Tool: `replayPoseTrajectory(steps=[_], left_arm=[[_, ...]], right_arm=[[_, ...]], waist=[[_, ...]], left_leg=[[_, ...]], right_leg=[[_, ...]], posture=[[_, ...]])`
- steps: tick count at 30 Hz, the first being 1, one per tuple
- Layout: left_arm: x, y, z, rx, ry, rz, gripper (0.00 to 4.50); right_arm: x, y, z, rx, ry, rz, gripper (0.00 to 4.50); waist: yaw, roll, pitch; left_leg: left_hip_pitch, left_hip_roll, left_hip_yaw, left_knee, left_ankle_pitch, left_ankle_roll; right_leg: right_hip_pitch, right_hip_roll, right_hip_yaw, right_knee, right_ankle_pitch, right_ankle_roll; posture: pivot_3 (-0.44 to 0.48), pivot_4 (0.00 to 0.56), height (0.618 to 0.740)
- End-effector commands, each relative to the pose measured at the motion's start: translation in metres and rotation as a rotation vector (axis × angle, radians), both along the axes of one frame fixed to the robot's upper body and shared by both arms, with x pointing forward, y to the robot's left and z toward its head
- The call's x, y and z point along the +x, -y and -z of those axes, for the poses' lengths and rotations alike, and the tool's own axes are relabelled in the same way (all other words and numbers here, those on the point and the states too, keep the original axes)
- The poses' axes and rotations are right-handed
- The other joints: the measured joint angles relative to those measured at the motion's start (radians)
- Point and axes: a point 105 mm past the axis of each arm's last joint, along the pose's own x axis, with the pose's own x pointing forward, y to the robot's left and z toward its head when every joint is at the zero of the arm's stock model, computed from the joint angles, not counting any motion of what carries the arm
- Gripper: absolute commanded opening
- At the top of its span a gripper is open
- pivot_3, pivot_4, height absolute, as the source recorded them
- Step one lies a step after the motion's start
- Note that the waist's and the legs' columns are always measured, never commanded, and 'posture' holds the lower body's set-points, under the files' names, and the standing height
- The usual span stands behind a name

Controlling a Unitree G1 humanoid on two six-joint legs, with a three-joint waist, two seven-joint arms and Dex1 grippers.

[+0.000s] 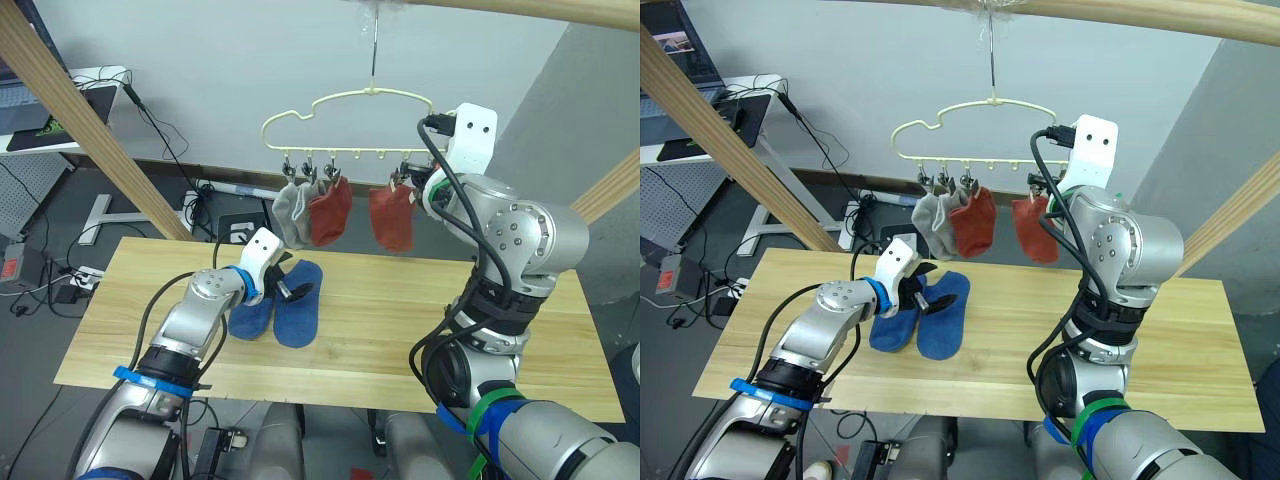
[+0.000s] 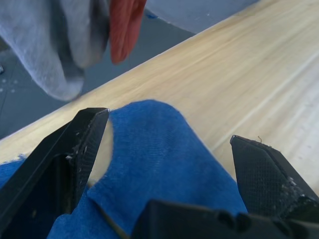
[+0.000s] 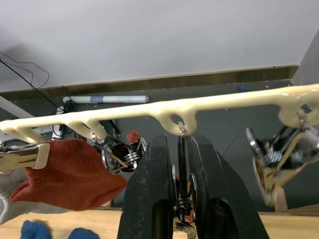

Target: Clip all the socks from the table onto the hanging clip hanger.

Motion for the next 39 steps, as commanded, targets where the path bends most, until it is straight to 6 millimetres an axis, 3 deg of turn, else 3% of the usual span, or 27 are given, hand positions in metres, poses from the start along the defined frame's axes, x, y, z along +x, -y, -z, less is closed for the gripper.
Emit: replayPoseTrajectory(steps=[1,6,19,24,28,39], left_arm=[[0.007,0.003,0.000,0.036,0.011,0.018,4.50],[0.011,0.003,0.005,0.060,-0.018,0.020,4.50],[0.006,0.000,0.050,0.199,-0.273,-0.017,4.50],[0.005,0.002,0.052,0.211,-0.290,-0.013,4.50],[0.003,0.000,0.053,0.226,-0.286,-0.008,3.61],[0.003,0.000,0.049,0.214,-0.272,-0.010,0.43]], right_arm=[[-0.006,-0.002,-0.020,0.011,0.077,0.001,0.13],[-0.008,0.000,-0.020,0.010,0.079,0.009,0.13],[-0.008,0.001,-0.022,0.012,0.087,0.014,0.13],[-0.009,0.002,-0.023,0.011,0.087,0.018,0.13],[-0.009,0.001,-0.022,0.011,0.082,0.013,0.13],[-0.011,-0.008,-0.017,0.029,0.047,-0.037,0.13]], waist=[[-0.001,0.000,0.000],[-0.008,0.000,0.000],[-0.018,0.000,0.000],[-0.022,0.000,0.000],[-0.022,0.000,0.000],[-0.022,0.000,0.000]], left_leg=[[0.000,0.000,0.000,0.000,0.000,0.000],[0.000,0.000,0.000,0.000,0.000,0.000],[0.000,0.000,0.000,0.000,0.000,0.001],[0.001,0.000,0.000,0.000,0.001,0.001],[0.002,0.000,0.000,0.000,0.001,0.002],[0.002,0.000,0.000,0.000,0.001,0.002]], right_leg=[[0.000,0.000,0.000,0.000,0.000,0.000],[0.000,0.000,0.000,0.000,0.000,0.000],[0.000,0.000,0.000,0.001,0.000,0.000],[0.001,0.000,0.000,0.002,0.000,0.000],[0.001,0.000,0.000,0.002,0.000,0.000],[0.001,0.000,0.000,0.002,0.000,0.000]], posture=[[-0.012,0.295,0.740],[-0.026,0.294,0.740],[-0.047,0.294,0.740],[-0.050,0.293,0.740],[-0.044,0.293,0.740],[-0.032,0.295,0.740]])
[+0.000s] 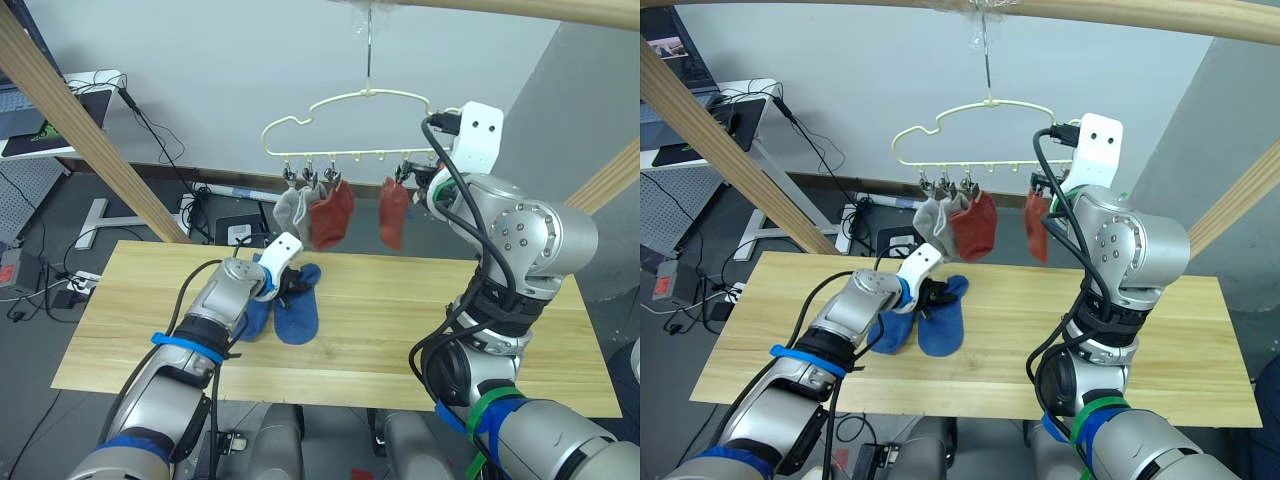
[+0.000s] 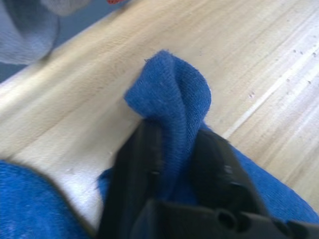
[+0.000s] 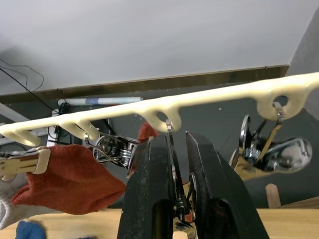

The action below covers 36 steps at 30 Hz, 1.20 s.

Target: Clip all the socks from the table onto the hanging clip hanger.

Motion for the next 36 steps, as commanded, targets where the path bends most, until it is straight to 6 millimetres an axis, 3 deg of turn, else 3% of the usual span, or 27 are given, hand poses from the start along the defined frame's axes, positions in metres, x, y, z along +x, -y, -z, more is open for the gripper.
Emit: replayPoseTrajectory(steps=[1,7,14,22,36], left_arm=[[-0.008,-0.006,0.018,0.028,-0.066,-0.022,0.15],[-0.004,0.014,-0.001,-0.103,-0.042,0.004,0.03],[-0.005,0.057,-0.058,-0.375,-0.029,0.085,0.03],[-0.005,0.092,-0.109,-0.510,0.026,0.162,0.03],[-0.011,0.133,-0.152,-0.649,0.022,0.253,0.03]], right_arm=[[-0.006,-0.009,-0.015,0.033,0.052,-0.032,0.13],[-0.007,-0.012,-0.010,0.063,0.023,-0.046,0.13],[-0.005,-0.014,-0.008,0.087,0.011,-0.053,0.13],[-0.003,-0.014,-0.009,0.095,0.014,-0.052,0.13],[-0.002,-0.013,-0.010,0.099,0.022,-0.042,0.13]], waist=[[0.000,0.000,0.000],[0.003,0.000,0.000],[0.003,0.000,0.000],[0.004,0.000,0.000],[0.003,0.000,0.000]], left_leg=[[0.000,0.000,0.000,0.000,0.000,0.000],[0.000,0.000,0.000,0.000,0.000,0.000],[-0.003,0.000,0.000,-0.001,0.000,0.000],[-0.003,0.000,-0.001,-0.002,0.000,0.000],[-0.004,0.000,0.000,-0.002,0.000,0.000]], right_leg=[[0.000,0.000,0.000,0.000,0.000,0.000],[0.000,0.000,0.000,0.000,0.000,0.000],[-0.001,0.000,-0.001,-0.004,0.000,0.000],[-0.001,0.000,-0.001,-0.006,0.000,0.000],[-0.001,0.000,-0.001,-0.007,0.000,0.000]], posture=[[-0.032,0.295,0.740],[-0.032,0.295,0.740],[-0.026,0.296,0.740],[-0.023,0.293,0.740],[-0.028,0.293,0.740]])
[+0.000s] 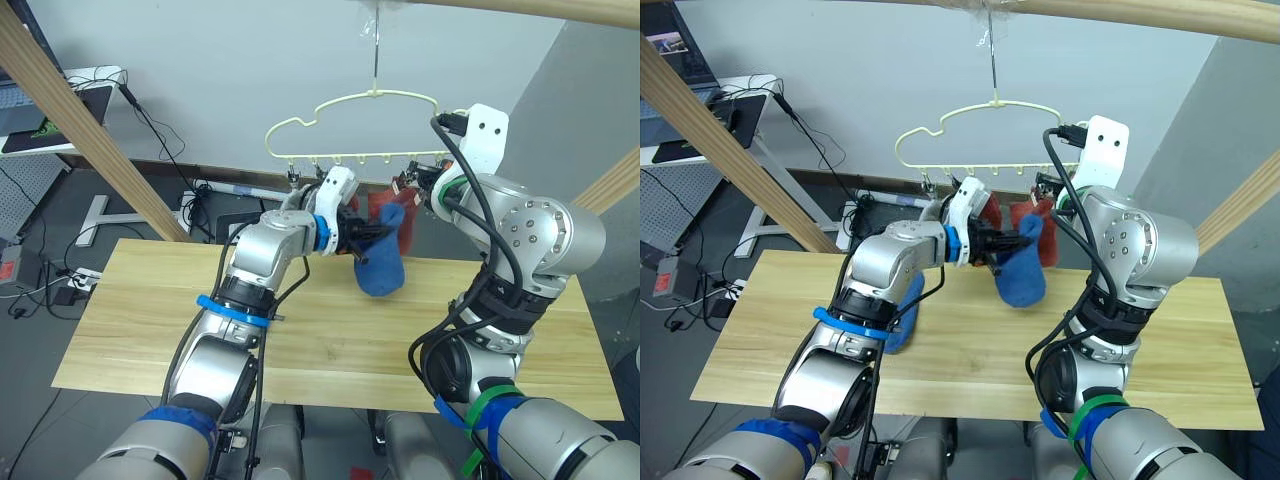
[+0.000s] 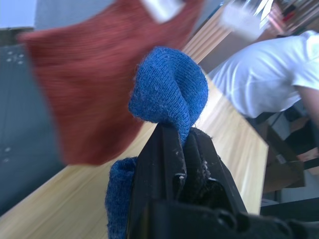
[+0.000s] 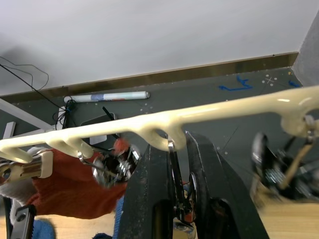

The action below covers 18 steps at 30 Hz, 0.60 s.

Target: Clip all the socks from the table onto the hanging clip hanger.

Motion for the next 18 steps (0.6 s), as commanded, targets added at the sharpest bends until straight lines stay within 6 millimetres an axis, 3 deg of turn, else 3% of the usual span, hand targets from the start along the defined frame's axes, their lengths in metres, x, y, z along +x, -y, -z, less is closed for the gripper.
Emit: replayPoseTrajectory(steps=[1,18], left_arm=[[-0.005,0.008,-0.019,-0.054,0.025,0.031,0.03],[-0.012,0.023,-0.039,-0.145,-0.009,0.078,0.03]], right_arm=[[-0.003,-0.020,-0.012,0.048,0.042,-0.051,0.13],[-0.003,-0.019,-0.011,0.052,0.043,-0.039,0.13]], waist=[[-0.001,0.000,0.000],[0.000,0.000,0.000]], left_leg=[[0.000,0.000,0.000,0.000,0.000,0.000],[0.000,0.000,0.000,0.000,0.000,0.000]], right_leg=[[0.000,0.000,0.000,0.000,0.000,0.000],[0.000,0.000,0.000,-0.001,0.000,0.000]], posture=[[-0.028,0.293,0.740],[-0.035,0.298,0.740]])
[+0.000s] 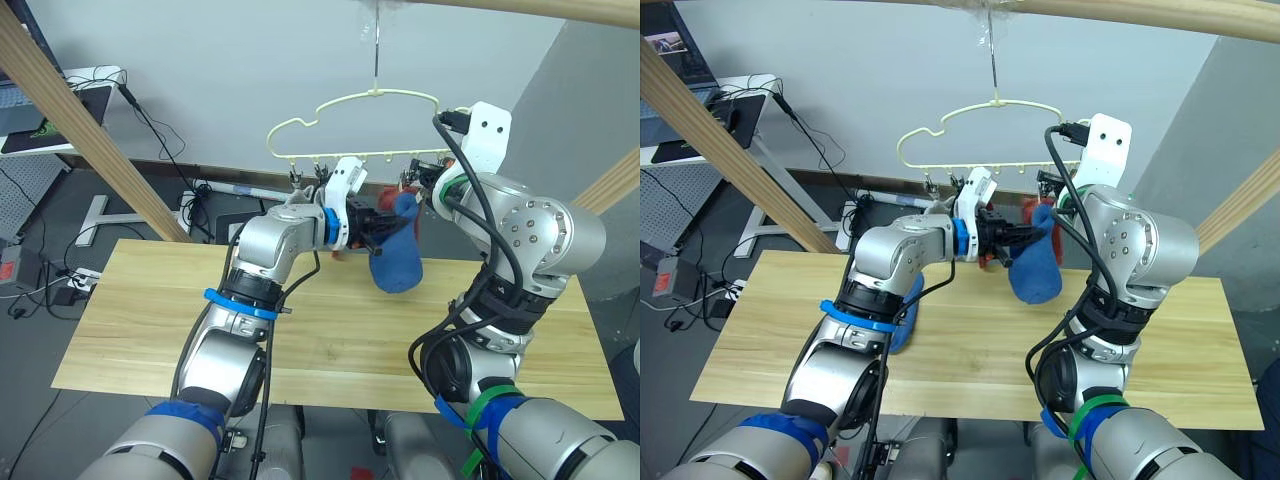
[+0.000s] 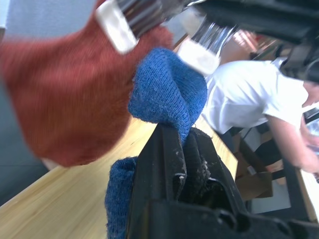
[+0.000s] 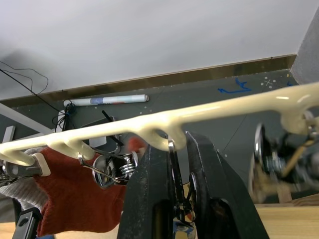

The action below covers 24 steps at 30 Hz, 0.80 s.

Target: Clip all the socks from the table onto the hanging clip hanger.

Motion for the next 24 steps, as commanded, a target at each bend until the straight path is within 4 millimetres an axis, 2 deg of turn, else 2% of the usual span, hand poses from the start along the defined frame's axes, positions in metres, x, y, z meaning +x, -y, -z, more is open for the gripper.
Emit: replayPoseTrajectory(steps=[1,14,16,17,23,24], left_arm=[[-0.005,0.008,-0.027,-0.066,0.055,0.035,0.03],[-0.005,0.013,-0.041,-0.146,0.023,0.032,0.03],[-0.005,0.013,-0.041,-0.147,0.023,0.032,0.00],[-0.005,0.013,-0.041,-0.146,0.023,0.032,0.00],[-0.005,0.012,-0.038,-0.130,0.019,0.029,0.00],[-0.005,0.011,-0.036,-0.123,0.018,0.027,0.29]], right_arm=[[-0.004,-0.020,-0.009,0.047,0.034,-0.048,0.13],[-0.004,-0.021,-0.009,0.054,0.034,-0.056,0.13],[-0.004,-0.022,-0.008,0.058,0.032,-0.063,0.85],[-0.004,-0.022,-0.008,0.058,0.031,-0.065,1.08],[-0.005,-0.023,-0.008,0.056,0.025,-0.066,3.27],[-0.005,-0.023,-0.008,0.055,0.025,-0.065,3.30]], waist=[[0.000,0.000,0.000],[0.000,0.000,0.000],[0.000,0.000,0.000],[0.000,0.000,0.000],[-0.002,0.001,0.000],[-0.003,0.001,0.001]], left_leg=[[0.000,0.000,0.000,0.000,0.000,0.000],[0.000,0.000,0.000,0.000,0.000,0.000],[0.000,0.000,0.000,0.000,0.000,0.000],[0.000,0.000,0.000,0.000,0.000,0.000],[0.000,0.000,0.000,-0.001,0.000,0.000],[0.000,0.000,0.000,-0.001,0.000,0.000]], right_leg=[[0.000,0.000,0.000,0.000,0.000,0.000],[0.000,0.000,0.000,-0.001,0.000,0.000],[0.000,0.000,0.000,-0.001,0.000,0.000],[0.000,0.000,0.000,-0.001,0.000,0.000],[0.000,0.000,0.000,-0.001,0.000,0.000],[0.000,0.000,0.000,-0.001,0.000,0.000]], posture=[[-0.035,0.298,0.740],[-0.035,0.298,0.740],[-0.034,0.296,0.740],[-0.034,0.296,0.740],[-0.032,0.295,0.740],[-0.032,0.295,0.740]])
